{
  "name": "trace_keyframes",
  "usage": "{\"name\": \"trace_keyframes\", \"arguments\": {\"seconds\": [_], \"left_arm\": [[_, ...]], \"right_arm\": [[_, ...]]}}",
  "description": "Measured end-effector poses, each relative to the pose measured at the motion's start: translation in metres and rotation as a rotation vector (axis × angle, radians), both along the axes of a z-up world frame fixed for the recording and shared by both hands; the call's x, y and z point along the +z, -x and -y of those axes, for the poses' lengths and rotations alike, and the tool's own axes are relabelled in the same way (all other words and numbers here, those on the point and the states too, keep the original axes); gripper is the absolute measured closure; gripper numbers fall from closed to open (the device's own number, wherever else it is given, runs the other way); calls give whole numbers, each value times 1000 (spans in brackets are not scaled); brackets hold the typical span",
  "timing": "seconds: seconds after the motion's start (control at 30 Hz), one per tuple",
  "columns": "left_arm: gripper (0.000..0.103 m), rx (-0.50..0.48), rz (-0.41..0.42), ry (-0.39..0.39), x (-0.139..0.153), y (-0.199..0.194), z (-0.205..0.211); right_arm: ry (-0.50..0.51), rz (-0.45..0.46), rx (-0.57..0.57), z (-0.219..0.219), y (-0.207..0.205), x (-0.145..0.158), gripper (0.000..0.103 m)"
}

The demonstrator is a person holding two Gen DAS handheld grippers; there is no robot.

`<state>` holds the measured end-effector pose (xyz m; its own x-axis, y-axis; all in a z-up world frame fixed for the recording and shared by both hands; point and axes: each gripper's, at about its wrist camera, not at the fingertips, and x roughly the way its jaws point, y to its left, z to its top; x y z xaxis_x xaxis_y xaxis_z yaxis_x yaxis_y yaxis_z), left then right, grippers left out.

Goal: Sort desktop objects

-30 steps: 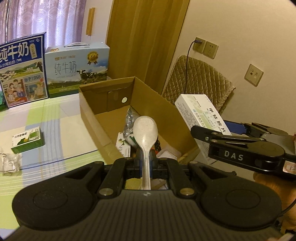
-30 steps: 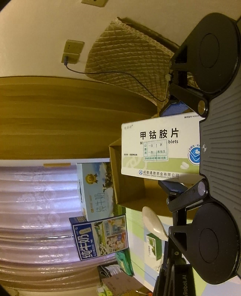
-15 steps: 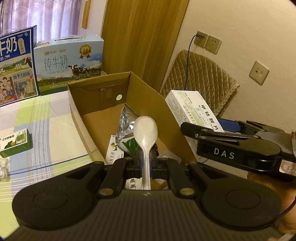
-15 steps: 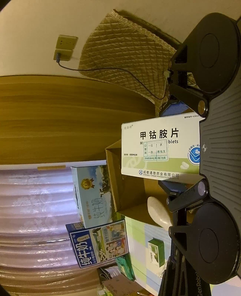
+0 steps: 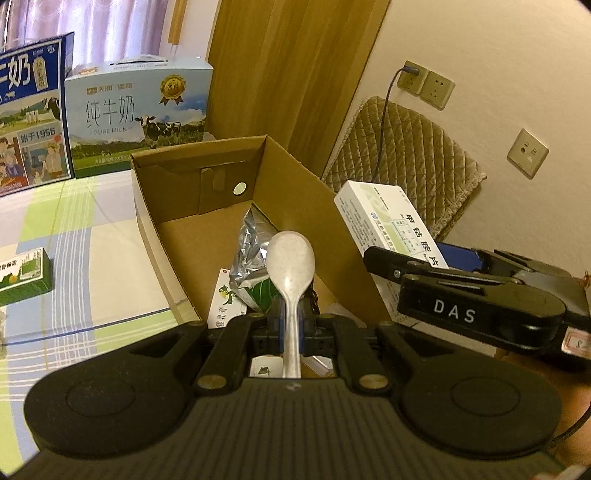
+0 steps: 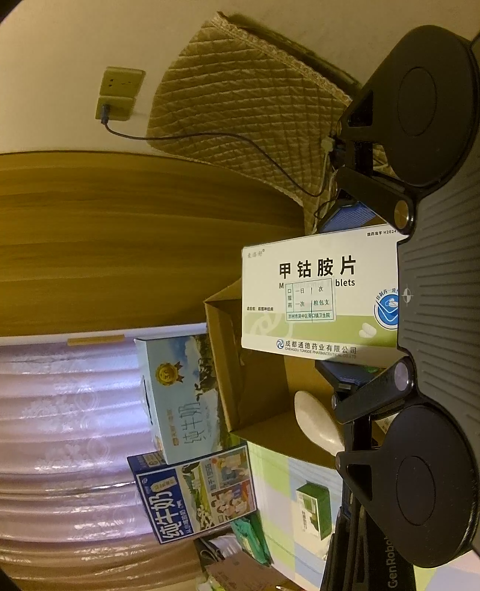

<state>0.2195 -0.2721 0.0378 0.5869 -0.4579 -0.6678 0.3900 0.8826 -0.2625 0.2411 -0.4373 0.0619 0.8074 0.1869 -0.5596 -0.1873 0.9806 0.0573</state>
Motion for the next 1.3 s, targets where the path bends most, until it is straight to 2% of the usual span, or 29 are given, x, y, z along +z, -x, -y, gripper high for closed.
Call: {"name": "trace_keyframes", "arguments": {"seconds": [0.3, 0.53, 0.6, 0.67, 0.83, 1.3], "left_arm": [[97, 19, 5, 8, -5, -13, 2], [96, 56, 7, 22, -5, -9, -14], [94, 63, 8, 22, -5, -6, -20], [88, 67, 10, 26, -4, -3, -23], [88, 67, 19, 20, -2, 5, -30], [78, 65, 18, -6, -6, 15, -38]], "right_arm": [[3, 0, -4, 1, -4, -2, 35], [5, -7, -2, -1, -5, -5, 35], [6, -9, 1, -3, -4, -6, 35], [5, -11, 4, -5, -4, -6, 35], [6, -17, 12, -11, -3, -9, 35], [1, -31, 26, -23, -8, -10, 35]]}}
